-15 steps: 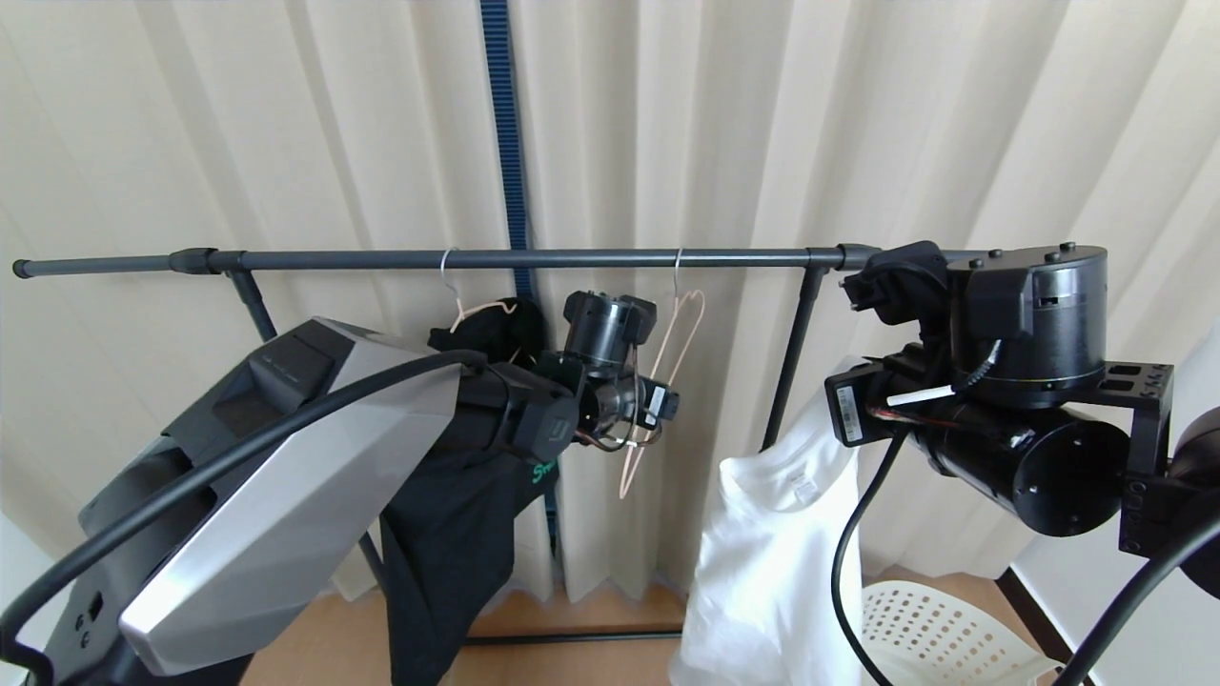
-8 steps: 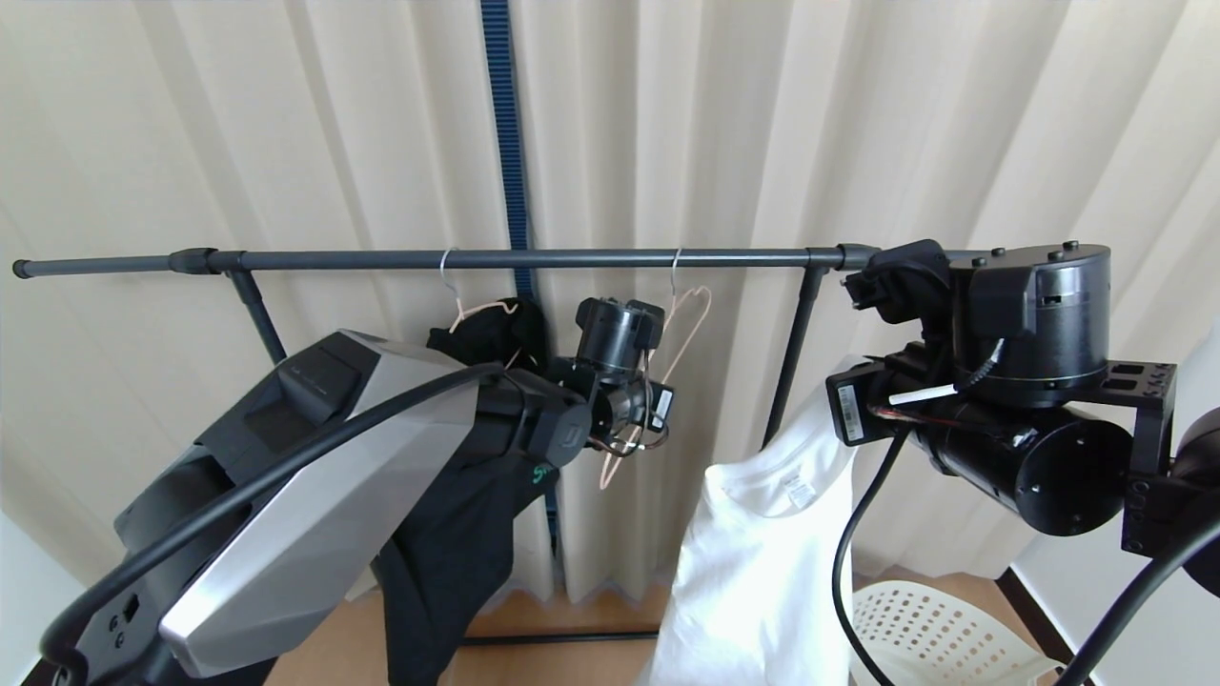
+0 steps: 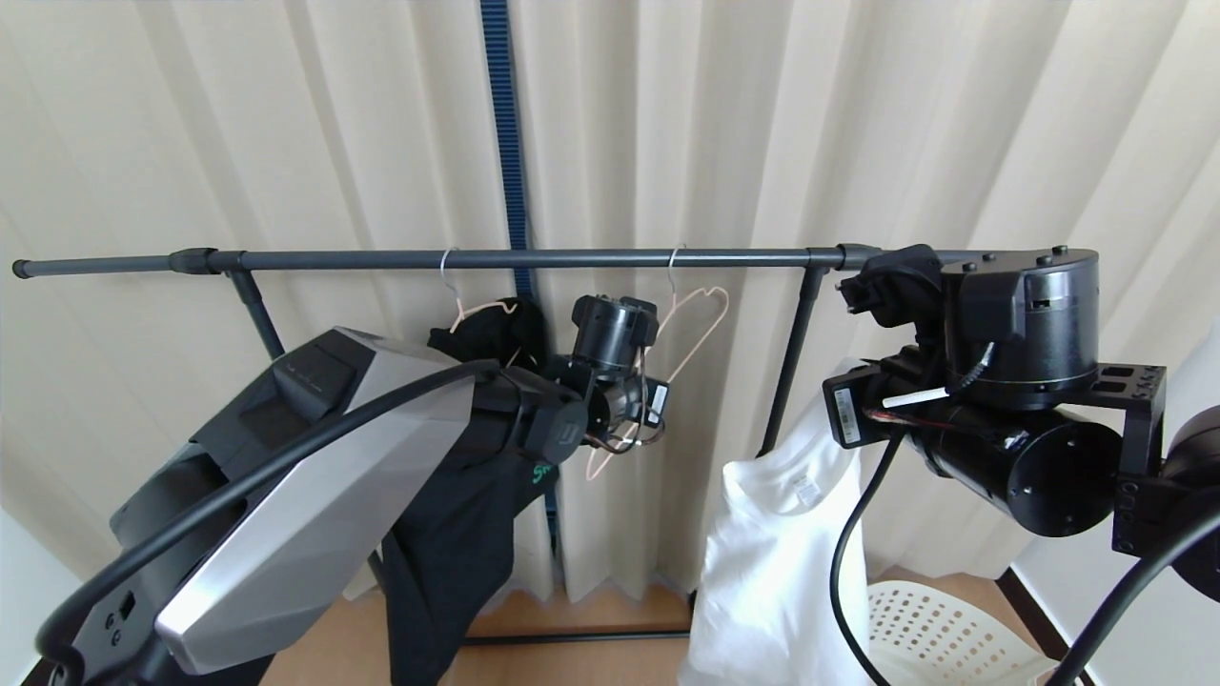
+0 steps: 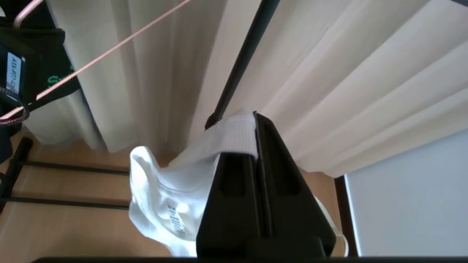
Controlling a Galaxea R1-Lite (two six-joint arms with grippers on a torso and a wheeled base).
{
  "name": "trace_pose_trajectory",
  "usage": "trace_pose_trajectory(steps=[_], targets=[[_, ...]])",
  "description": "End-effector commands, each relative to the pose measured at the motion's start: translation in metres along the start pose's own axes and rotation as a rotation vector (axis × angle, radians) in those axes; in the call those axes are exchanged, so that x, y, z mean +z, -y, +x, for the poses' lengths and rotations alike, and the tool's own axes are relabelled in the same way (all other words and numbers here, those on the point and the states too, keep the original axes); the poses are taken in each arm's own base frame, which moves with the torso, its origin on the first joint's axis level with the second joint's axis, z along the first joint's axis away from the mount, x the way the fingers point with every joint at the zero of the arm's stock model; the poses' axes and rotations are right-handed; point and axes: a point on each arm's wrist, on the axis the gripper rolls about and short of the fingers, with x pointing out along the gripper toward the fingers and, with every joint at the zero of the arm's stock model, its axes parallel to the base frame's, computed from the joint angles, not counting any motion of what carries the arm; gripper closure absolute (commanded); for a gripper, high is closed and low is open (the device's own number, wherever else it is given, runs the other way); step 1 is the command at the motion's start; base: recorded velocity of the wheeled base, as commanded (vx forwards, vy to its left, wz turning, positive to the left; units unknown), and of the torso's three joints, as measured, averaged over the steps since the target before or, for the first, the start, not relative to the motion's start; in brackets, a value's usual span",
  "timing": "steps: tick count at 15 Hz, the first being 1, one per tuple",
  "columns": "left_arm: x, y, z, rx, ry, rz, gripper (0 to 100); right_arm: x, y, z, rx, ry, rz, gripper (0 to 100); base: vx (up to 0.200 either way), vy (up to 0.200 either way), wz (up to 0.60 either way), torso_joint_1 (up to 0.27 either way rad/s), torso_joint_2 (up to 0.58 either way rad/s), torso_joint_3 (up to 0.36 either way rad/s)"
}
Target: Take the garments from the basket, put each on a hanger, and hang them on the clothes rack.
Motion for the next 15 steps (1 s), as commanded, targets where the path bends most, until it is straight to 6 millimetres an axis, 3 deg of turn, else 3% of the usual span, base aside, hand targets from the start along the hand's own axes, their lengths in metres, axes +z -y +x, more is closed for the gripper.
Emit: trace_pose_trajectory(steps=[1,10,15], targets=[[0.01,-0.002,-0.008,0.001,0.023,-0.012,100,-0.001,-0.001,0.0,0.001,-0.002,-0.002,100,0.0,0.0,0.0,0.0,0.0,0.0],[0.023,-0.011,-0.055,-0.008,0.037,-0.043,100,-0.001,-0.001,0.001,0.001,-0.003,-0.003,100,0.0,0.0,0.0,0.0,0.0,0.0],[0.008,-0.016,-0.088,-0.019,0.014,-0.042,100,-0.001,-0.001,0.0,0.002,-0.002,-0.002,100,0.0,0.0,0.0,0.0,0.0,0.0]])
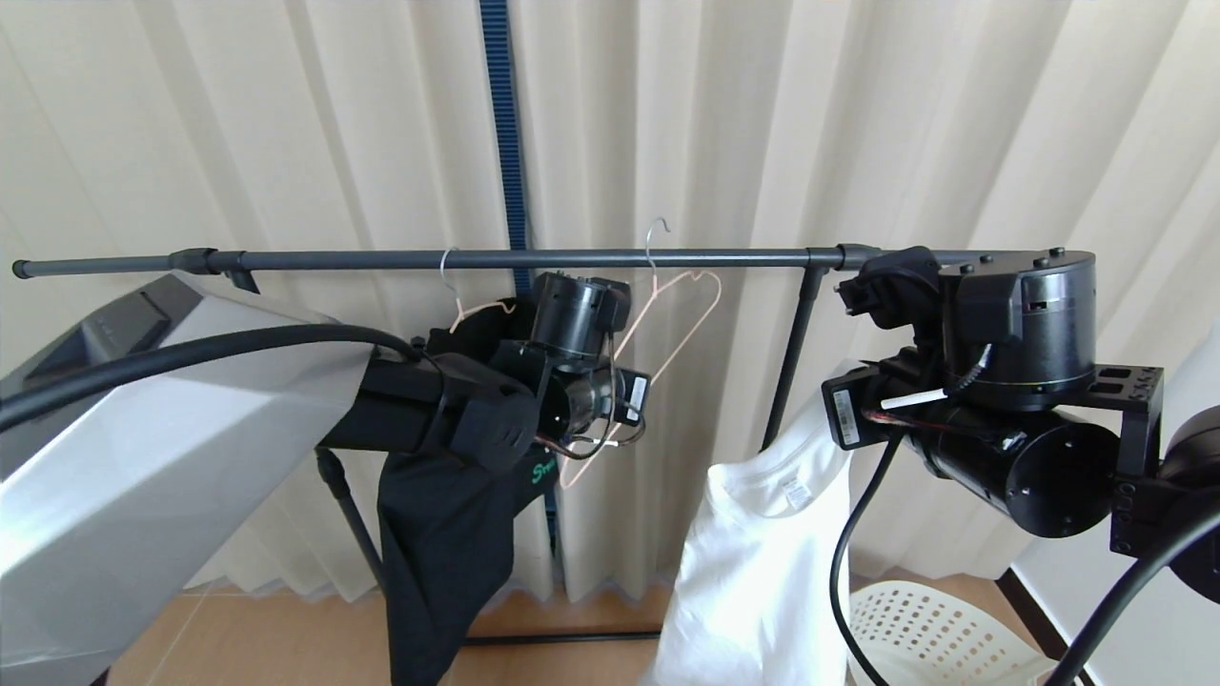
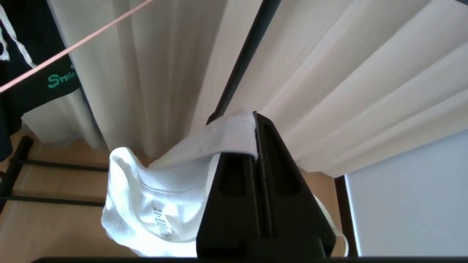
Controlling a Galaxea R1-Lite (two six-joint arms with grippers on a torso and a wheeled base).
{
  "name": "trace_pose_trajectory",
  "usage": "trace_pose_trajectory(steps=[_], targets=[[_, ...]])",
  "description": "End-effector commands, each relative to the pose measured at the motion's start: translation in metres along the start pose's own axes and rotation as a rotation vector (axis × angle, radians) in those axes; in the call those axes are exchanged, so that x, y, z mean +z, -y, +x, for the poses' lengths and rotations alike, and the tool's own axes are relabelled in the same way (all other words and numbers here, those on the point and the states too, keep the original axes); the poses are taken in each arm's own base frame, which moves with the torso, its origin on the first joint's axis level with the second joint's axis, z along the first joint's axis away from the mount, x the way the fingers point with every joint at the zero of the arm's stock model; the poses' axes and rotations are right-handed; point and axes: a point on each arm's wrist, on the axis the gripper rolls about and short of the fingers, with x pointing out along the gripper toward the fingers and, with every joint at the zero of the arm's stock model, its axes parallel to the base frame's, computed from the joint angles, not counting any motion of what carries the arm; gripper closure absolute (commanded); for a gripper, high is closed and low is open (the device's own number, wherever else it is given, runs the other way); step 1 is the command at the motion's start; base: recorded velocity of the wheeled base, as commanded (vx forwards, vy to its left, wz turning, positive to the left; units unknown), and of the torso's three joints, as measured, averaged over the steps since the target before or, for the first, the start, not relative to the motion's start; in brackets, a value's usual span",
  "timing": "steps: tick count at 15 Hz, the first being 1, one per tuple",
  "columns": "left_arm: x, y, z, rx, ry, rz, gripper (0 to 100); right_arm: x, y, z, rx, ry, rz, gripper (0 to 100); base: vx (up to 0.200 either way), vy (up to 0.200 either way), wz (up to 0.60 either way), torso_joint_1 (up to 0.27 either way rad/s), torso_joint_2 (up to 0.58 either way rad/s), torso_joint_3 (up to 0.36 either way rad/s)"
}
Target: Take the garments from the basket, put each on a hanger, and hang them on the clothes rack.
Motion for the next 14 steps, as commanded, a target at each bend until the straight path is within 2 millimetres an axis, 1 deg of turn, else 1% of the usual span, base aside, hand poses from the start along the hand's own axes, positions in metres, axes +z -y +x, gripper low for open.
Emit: trace_pose_trajectory(steps=[1,2,5,6,8,9,11,12,14], targets=[[-0.002,-0.005,-0.028,-0.007,0.033,-0.005,100,0.0,0.0,0.0,-0.002,0.001,0.0,100,0.0,0.0,0.0,0.0,0.0,0.0],[-0.005,-0.006,-0.036,-0.009,0.039,-0.005,100,0.0,0.0,0.0,-0.002,0.001,0.0,100,0.0,0.0,0.0,0.0,0.0,0.0],[-0.015,-0.011,-0.074,-0.022,0.044,-0.005,100,-0.001,-0.001,0.0,0.0,-0.001,-0.002,100,0.0,0.0,0.0,0.0,0.0,0.0],[-0.019,-0.013,-0.083,-0.024,0.046,-0.004,100,-0.001,-0.001,0.0,0.0,-0.001,-0.002,100,0.0,0.0,0.0,0.0,0.0,0.0],[-0.04,-0.02,-0.117,-0.04,0.043,0.001,100,-0.002,-0.002,0.001,0.001,-0.006,-0.006,100,0.0,0.0,0.0,0.0,0.0,0.0],[-0.045,-0.02,-0.127,-0.049,0.047,0.004,100,-0.003,-0.003,0.003,0.001,-0.011,-0.008,100,0.0,0.0,0.0,0.0,0.0,0.0],[-0.063,-0.021,-0.149,-0.071,0.047,0.015,100,-0.004,-0.005,0.005,0.001,-0.017,-0.013,100,0.0,0.0,0.0,0.0,0.0,0.0],[-0.078,-0.023,-0.166,-0.084,0.042,0.024,100,-0.005,-0.004,0.006,-0.002,-0.019,-0.013,100,0.0,0.0,0.0,0.0,0.0,0.0],[-0.097,-0.03,-0.183,-0.097,0.03,0.03,100,-0.007,-0.006,0.008,0.0,-0.028,-0.019,100,0.0,0.0,0.0,0.0,0.0,0.0]])
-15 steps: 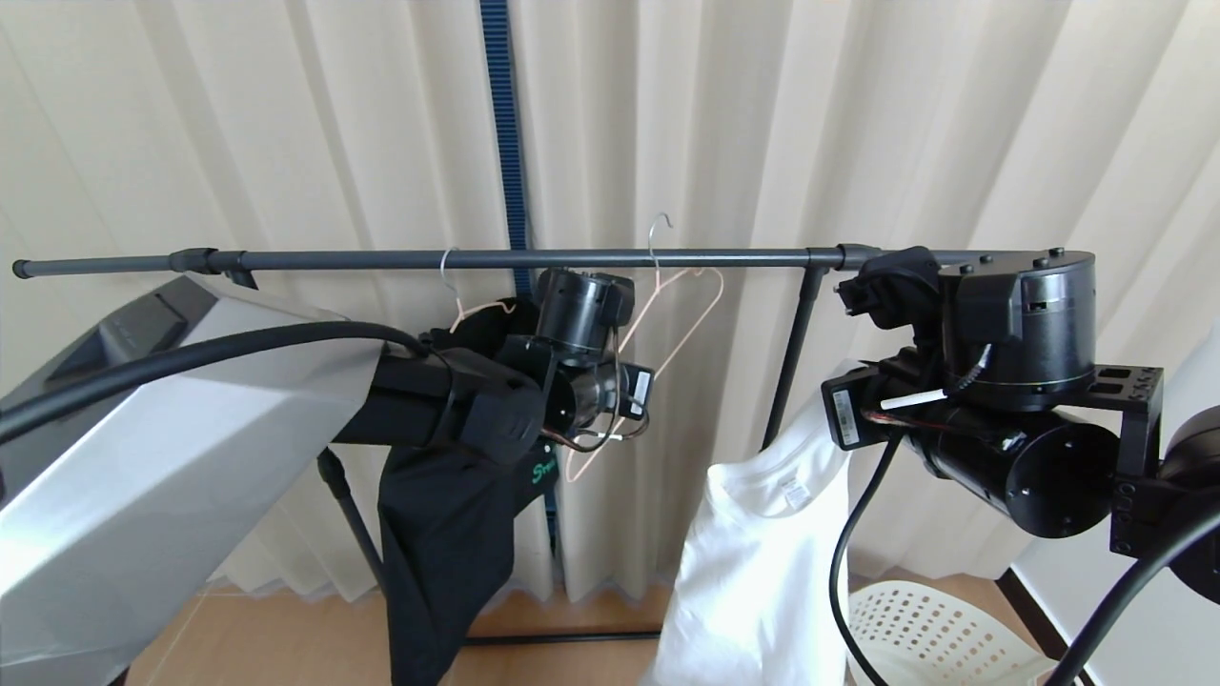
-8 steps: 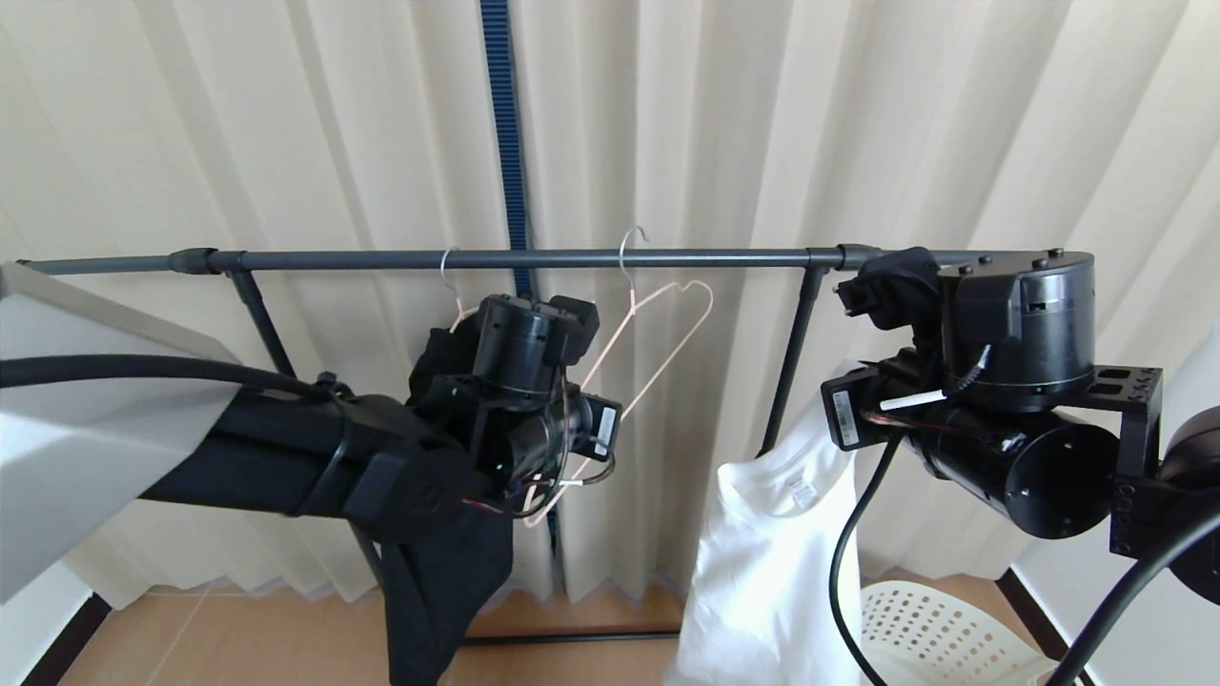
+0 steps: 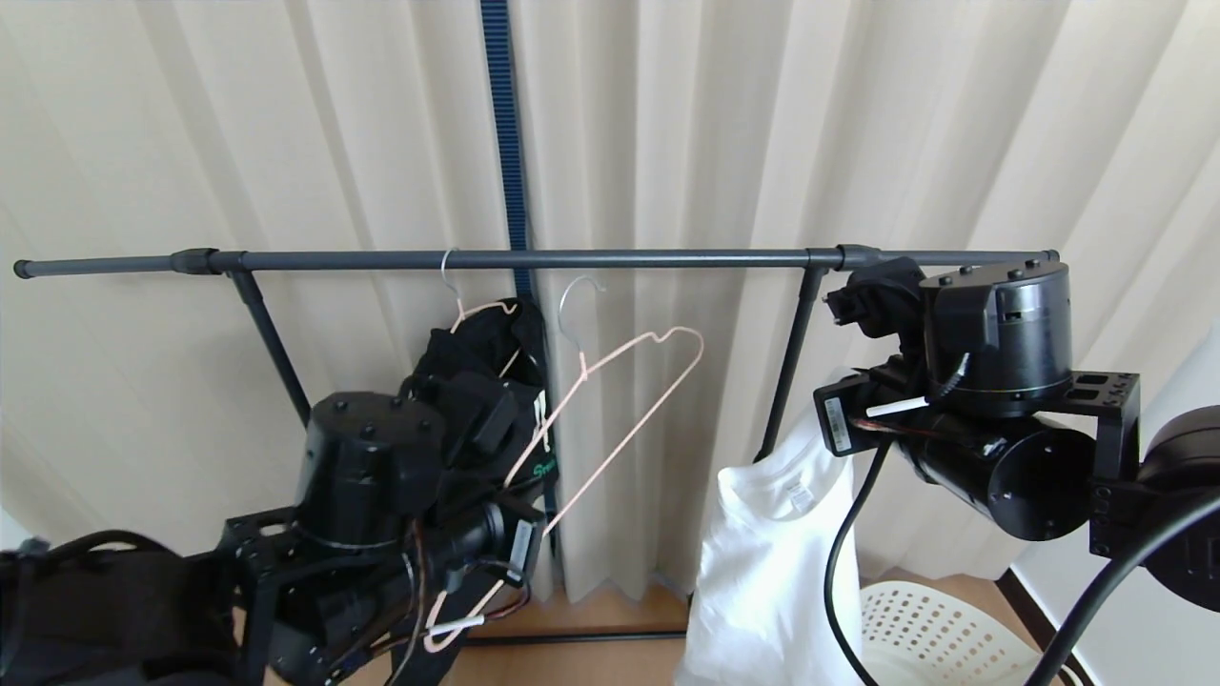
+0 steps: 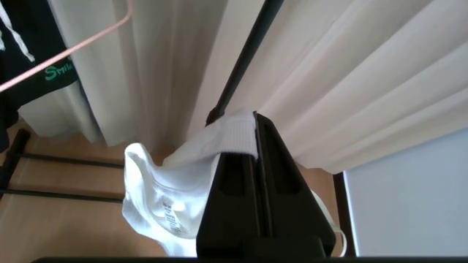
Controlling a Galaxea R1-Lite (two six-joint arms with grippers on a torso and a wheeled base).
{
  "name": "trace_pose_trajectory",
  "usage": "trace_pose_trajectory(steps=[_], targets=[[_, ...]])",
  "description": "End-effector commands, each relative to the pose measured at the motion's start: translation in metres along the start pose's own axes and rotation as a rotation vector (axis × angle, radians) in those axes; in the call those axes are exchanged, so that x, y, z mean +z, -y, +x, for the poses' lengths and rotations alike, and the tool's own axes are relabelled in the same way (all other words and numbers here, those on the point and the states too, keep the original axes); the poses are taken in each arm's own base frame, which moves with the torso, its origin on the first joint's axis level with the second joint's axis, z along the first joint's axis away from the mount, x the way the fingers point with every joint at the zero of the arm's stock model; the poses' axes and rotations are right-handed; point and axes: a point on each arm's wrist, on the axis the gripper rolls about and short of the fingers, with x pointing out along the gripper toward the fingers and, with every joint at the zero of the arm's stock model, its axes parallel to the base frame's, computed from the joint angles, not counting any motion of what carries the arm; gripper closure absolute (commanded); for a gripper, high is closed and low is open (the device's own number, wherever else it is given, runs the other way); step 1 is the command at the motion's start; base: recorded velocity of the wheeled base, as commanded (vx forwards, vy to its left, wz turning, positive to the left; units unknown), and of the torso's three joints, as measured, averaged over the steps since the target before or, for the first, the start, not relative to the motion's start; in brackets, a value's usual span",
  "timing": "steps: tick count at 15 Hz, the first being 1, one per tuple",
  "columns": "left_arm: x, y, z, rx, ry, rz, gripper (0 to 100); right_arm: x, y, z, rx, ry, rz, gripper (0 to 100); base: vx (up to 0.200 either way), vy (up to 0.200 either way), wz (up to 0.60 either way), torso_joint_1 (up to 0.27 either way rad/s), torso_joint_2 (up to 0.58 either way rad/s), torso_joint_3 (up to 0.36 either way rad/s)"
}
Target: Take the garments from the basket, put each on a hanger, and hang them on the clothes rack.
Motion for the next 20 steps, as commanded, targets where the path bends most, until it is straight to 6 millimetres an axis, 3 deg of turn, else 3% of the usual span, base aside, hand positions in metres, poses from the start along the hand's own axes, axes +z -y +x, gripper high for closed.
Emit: trace_pose_trajectory(steps=[1,4,7,17,20], targets=[[-0.023,-0.007,-0.038,-0.043,0.01,0.004,100,-0.004,-0.004,0.006,-0.001,-0.019,-0.011,100,0.0,0.0,0.0,0.0,0.0,0.0],[-0.047,-0.013,-0.071,-0.102,0.015,0.012,100,-0.014,-0.013,0.017,-0.004,-0.023,-0.018,100,0.0,0.0,0.0,0.0,0.0,0.0],[-0.062,-0.01,-0.086,-0.167,0.004,0.076,100,-0.021,-0.019,0.025,-0.004,-0.032,-0.027,100,0.0,0.0,0.0,0.0,0.0,0.0],[-0.068,0.001,-0.093,-0.315,0.0,0.109,100,-0.018,-0.019,0.022,-0.009,0.0,-0.006,100,0.0,0.0,0.0,0.0,0.0,0.0],[-0.063,0.007,-0.08,-0.318,-0.027,0.106,100,-0.018,-0.023,0.017,-0.006,0.006,-0.012,100,0.0,0.0,0.0,0.0,0.0,0.0]])
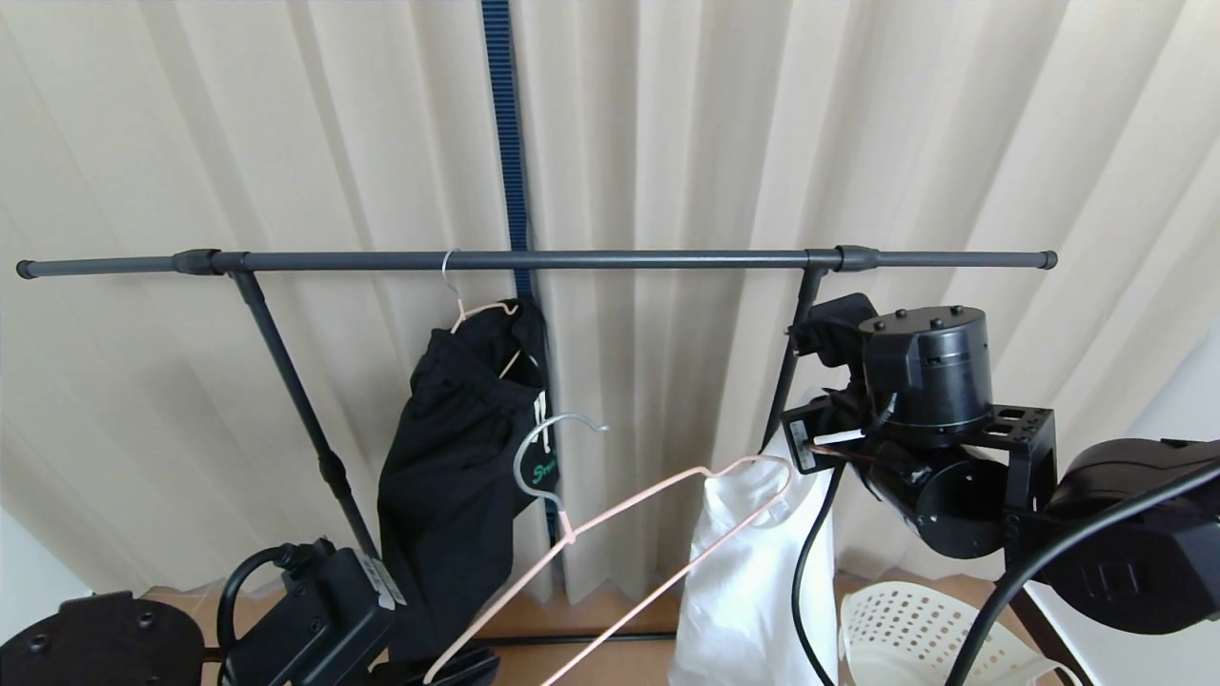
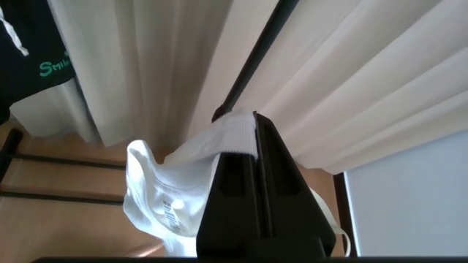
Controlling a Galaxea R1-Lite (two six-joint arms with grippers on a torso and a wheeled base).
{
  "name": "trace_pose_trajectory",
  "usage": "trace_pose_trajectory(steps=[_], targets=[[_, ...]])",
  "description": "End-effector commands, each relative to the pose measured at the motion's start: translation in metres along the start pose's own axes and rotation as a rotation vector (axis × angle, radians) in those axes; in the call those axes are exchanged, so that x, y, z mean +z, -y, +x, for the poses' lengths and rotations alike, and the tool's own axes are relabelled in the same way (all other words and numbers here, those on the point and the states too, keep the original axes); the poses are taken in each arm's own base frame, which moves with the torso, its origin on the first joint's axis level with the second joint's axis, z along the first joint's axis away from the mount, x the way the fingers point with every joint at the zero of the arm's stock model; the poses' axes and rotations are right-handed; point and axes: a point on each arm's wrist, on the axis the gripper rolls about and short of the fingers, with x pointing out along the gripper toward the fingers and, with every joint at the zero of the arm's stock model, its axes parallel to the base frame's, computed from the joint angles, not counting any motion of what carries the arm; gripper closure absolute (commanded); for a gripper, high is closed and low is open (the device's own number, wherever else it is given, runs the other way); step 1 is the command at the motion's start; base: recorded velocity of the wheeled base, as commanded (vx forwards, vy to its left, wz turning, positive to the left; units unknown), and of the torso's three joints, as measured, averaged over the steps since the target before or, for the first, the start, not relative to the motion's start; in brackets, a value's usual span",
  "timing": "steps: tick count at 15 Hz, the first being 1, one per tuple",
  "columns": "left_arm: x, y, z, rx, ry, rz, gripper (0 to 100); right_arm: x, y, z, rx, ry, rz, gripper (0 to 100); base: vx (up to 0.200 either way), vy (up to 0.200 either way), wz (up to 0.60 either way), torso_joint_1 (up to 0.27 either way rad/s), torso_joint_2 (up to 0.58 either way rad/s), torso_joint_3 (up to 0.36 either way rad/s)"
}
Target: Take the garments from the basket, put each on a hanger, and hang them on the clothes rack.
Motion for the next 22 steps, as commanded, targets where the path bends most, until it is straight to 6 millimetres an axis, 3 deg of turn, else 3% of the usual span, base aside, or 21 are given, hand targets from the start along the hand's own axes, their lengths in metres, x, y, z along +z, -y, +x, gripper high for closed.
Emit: trace_pose_trajectory(steps=[1,9,22], targets=[[0.001,0.0,0.012,0.002,-0.031,-0.005,100,0.001,-0.002,-0.006,0.012,0.01,0.0,100,0.0,0.0,0.0,0.0,0.0,0.0],[0.004,-0.006,0.026,0.036,-0.001,-0.041,100,0.0,-0.013,-0.016,0.033,0.02,-0.022,100,0.0,0.0,0.0,0.0,0.0,0.0],[0.009,-0.012,0.036,0.097,0.029,-0.081,100,-0.01,-0.048,-0.064,0.116,0.069,-0.097,100,0.0,0.0,0.0,0.0,0.0,0.0]])
